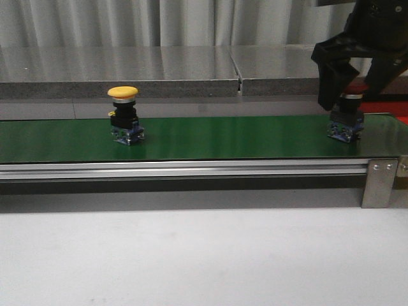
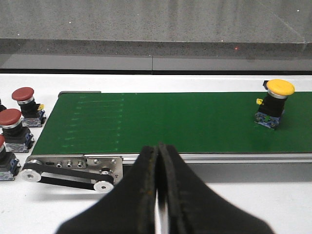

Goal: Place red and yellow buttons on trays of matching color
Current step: 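Close the right gripper on the red button and lift it, then lower the red button into the red tray and open the right gripper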

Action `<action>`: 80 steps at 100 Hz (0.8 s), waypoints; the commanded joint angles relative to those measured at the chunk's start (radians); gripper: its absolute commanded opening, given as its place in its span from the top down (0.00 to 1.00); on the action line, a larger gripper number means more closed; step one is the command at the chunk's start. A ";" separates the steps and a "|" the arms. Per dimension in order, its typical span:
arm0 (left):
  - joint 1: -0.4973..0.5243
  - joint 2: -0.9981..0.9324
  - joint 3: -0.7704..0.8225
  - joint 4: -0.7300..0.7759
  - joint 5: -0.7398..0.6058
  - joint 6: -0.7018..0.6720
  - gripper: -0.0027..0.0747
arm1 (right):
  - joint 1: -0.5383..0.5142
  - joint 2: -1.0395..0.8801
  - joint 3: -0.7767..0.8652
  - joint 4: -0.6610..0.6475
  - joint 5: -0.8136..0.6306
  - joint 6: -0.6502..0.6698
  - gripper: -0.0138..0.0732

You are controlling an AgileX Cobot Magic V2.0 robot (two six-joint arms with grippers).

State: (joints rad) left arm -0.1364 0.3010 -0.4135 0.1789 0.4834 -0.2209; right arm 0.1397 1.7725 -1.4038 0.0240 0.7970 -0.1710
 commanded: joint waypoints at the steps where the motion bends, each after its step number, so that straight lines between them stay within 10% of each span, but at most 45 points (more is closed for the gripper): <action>1: -0.006 0.008 -0.025 0.000 -0.073 -0.011 0.99 | -0.002 -0.035 -0.037 0.005 -0.004 -0.013 0.41; 19: -0.006 0.008 -0.025 0.000 -0.073 -0.011 0.99 | -0.010 -0.040 -0.064 0.004 0.043 -0.013 0.74; 80: -0.006 0.008 -0.025 0.000 -0.073 -0.011 0.99 | -0.331 0.037 -0.277 0.008 0.016 -0.006 0.74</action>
State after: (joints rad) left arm -0.1364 0.3010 -0.4135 0.1789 0.4834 -0.2209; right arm -0.1456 1.8282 -1.6472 0.0258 0.8799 -0.1716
